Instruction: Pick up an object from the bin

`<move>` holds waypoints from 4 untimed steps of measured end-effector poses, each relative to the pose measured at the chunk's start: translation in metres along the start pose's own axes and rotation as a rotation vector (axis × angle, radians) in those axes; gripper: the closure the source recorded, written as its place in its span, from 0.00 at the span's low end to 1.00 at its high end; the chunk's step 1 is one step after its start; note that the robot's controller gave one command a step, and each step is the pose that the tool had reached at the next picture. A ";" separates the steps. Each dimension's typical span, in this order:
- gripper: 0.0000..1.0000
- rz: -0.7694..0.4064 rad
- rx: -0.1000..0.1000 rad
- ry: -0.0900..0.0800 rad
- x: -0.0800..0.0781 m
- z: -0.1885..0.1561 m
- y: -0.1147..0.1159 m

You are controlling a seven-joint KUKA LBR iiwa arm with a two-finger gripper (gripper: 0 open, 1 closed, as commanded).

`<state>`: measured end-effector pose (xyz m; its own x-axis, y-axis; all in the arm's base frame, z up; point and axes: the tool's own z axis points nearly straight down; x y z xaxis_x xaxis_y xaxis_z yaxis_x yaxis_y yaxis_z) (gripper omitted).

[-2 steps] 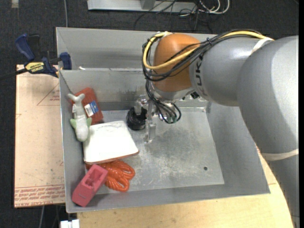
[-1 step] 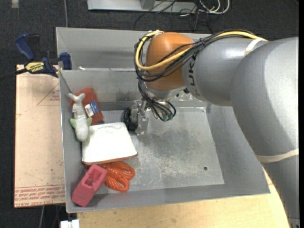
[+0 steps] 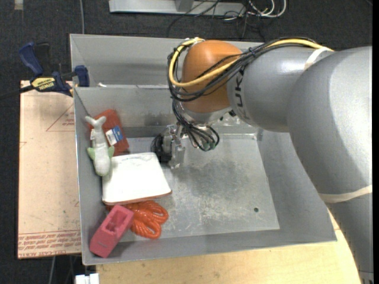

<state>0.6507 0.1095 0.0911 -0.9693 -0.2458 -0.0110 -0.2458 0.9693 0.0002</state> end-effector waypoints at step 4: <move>1.00 -0.149 0.003 -0.028 -0.002 -0.020 -0.004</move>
Offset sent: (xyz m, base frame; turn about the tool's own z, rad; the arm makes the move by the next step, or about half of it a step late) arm -0.0059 0.0004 -0.0211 -0.1494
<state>0.6537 0.1056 0.1112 -0.9214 -0.3868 -0.0385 -0.3868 0.9221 -0.0067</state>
